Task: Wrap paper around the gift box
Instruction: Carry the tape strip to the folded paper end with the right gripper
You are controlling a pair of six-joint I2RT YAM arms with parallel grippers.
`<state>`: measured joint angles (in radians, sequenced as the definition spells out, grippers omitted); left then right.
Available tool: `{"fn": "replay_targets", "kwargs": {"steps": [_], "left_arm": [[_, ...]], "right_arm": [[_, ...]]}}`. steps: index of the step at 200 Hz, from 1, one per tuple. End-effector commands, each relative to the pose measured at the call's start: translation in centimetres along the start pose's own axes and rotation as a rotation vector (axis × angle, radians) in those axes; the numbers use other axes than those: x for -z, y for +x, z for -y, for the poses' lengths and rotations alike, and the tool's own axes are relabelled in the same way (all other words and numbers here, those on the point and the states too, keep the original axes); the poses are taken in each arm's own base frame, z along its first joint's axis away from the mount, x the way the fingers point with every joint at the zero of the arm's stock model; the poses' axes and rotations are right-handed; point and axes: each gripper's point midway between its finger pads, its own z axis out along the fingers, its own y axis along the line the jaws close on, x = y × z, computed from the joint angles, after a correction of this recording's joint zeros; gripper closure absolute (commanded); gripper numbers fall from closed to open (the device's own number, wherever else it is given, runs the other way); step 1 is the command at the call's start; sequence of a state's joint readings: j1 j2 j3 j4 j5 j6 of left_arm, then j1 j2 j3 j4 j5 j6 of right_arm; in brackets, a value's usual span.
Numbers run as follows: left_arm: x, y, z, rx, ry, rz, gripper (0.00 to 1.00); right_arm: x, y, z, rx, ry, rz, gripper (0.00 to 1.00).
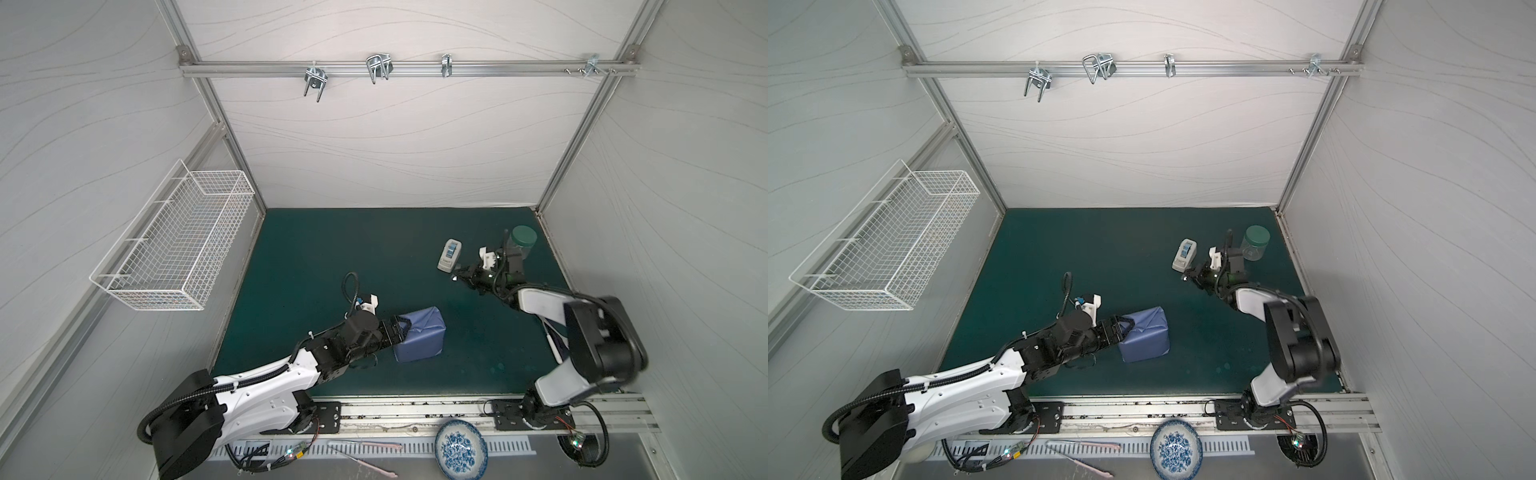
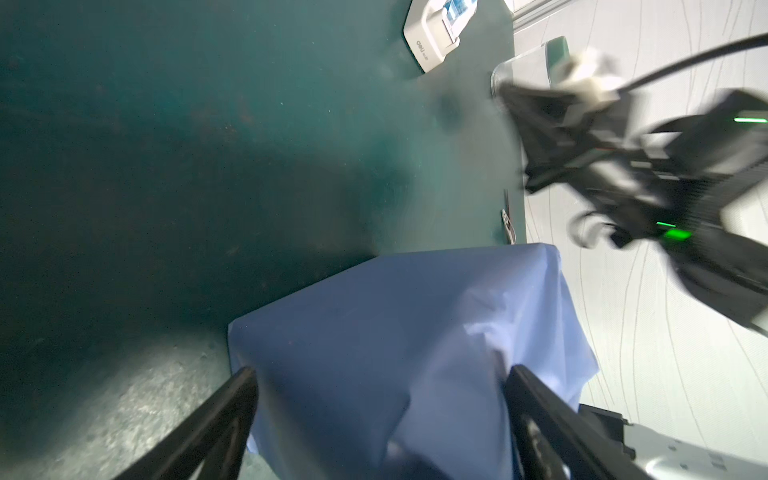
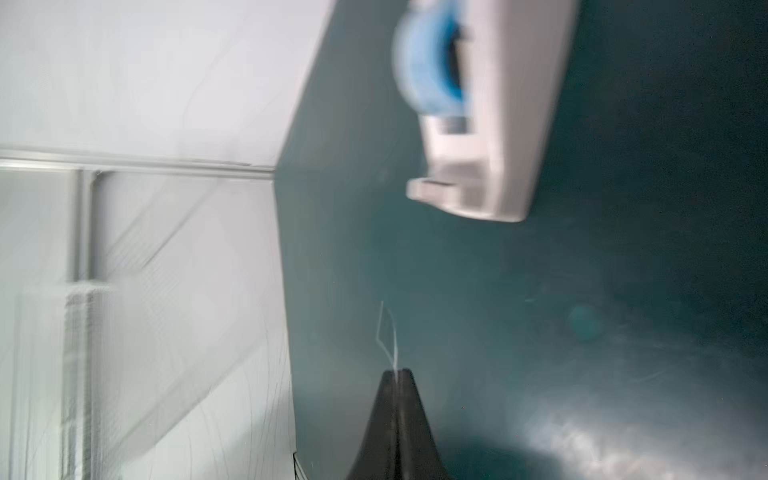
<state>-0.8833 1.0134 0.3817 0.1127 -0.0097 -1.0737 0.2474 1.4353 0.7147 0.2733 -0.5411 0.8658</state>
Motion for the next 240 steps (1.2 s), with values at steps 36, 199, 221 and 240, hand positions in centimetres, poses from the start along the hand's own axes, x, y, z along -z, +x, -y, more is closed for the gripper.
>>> {"fn": "replay_targets", "kwargs": {"steps": [36,199,221,240], "left_arm": [[0.1,1.8,-4.8,-0.052,-0.202,-0.080,0.07],[-0.1,1.9,-5.2,-0.059,-0.219,-0.087,0.07],[-0.1,1.9,-5.0,-0.057,-0.214,-0.084,0.07],[-0.1,1.8,-4.9,-0.057,-0.211,-0.083,0.07]], "right_arm": [[5.6,12.8,-8.8,0.279,-0.173,-0.352,1.00],[3.7,20.6,-8.9,0.466,-0.104,-0.603,1.00],[3.3,20.5,-8.2,0.482,-0.068,-0.612,1.00],[3.1,20.6,-7.8,0.484,-0.056,-0.618,1.00]]}}
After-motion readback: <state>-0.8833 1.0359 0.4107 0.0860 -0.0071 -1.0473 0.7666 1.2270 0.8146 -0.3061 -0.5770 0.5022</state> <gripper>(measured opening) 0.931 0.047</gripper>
